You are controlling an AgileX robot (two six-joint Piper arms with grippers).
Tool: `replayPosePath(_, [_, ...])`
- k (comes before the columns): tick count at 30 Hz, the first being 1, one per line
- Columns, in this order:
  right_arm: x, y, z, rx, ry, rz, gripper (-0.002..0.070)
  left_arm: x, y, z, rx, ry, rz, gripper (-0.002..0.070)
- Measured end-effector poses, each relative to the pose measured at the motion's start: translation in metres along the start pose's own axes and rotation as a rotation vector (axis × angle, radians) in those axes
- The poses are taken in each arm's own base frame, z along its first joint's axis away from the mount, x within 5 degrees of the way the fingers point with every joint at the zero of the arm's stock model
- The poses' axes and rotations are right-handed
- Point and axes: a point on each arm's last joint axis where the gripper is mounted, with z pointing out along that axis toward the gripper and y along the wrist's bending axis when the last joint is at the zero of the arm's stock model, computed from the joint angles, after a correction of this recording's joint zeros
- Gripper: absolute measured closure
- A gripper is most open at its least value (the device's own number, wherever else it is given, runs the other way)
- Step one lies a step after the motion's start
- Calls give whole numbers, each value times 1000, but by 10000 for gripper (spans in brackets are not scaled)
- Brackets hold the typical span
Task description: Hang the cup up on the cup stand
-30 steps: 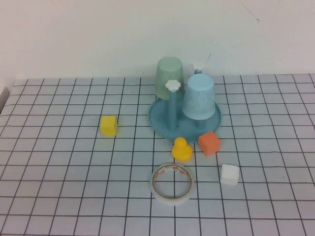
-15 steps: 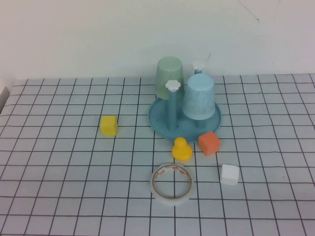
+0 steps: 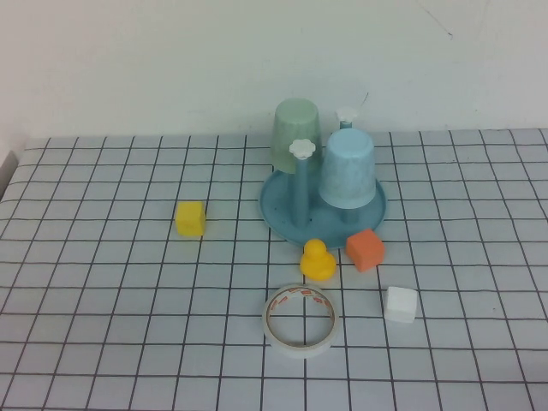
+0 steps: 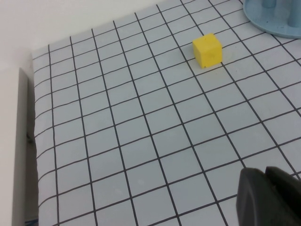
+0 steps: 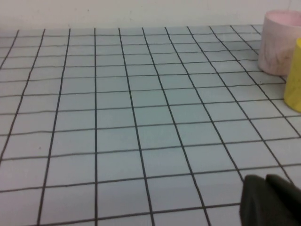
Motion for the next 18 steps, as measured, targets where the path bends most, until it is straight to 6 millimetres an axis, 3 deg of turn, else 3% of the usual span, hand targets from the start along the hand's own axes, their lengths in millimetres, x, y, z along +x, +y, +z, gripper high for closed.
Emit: replayPosePath(18, [2, 5, 0, -94, 29, 31, 678, 6, -6, 0, 70, 65, 0, 676])
